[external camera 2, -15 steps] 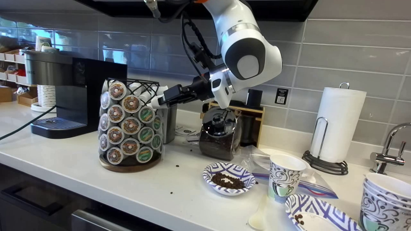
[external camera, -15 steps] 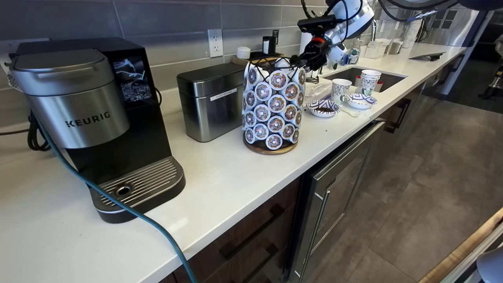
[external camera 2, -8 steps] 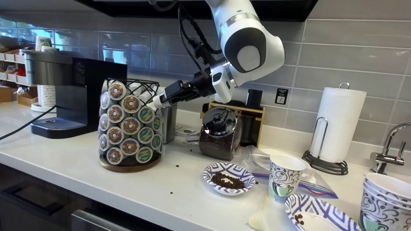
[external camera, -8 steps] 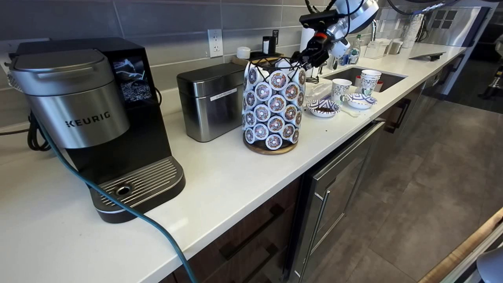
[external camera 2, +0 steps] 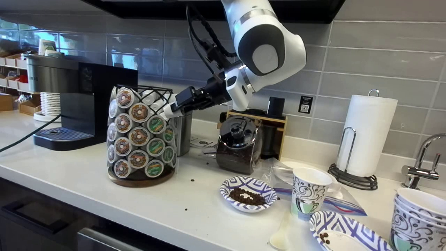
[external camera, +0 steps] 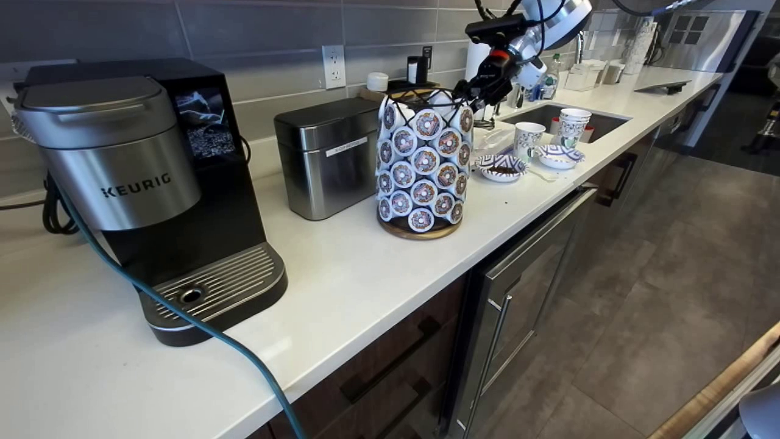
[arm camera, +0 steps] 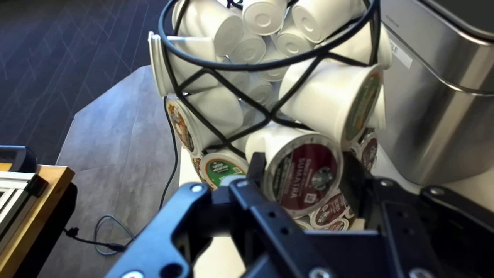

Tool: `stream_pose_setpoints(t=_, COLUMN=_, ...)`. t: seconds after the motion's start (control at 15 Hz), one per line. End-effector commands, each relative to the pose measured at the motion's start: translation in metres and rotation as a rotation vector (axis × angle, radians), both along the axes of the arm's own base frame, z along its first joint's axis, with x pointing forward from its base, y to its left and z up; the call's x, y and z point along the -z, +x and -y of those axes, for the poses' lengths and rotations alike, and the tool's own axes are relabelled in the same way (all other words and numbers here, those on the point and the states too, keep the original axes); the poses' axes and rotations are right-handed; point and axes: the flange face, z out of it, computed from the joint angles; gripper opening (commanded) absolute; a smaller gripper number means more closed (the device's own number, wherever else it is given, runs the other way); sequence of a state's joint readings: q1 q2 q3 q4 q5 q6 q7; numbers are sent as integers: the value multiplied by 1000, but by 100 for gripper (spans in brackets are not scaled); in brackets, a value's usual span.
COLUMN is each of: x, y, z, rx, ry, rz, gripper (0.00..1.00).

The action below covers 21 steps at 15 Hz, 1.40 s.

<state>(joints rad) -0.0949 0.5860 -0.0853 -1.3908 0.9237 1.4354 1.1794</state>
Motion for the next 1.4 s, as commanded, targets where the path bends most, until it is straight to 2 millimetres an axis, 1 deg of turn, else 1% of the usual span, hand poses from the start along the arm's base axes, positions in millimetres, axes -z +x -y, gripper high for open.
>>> stream_pose_setpoints(t=0.0, x=-9, y=-18, z=-6, rx=24, ry=-48, rz=26, gripper=26)
stream_pose_setpoints(t=0.4, x=-13, y=-35, z=-11, rx=24, ry=-141, rz=64, gripper=26)
stream_pose_setpoints(t=0.8, x=-25, y=-49, z=-3, rx=82, ry=-224, rz=141, gripper=26)
stream_pose_setpoints(t=1.33, x=-23, y=-60, z=-3, rx=57, ry=-274, rz=150, gripper=26)
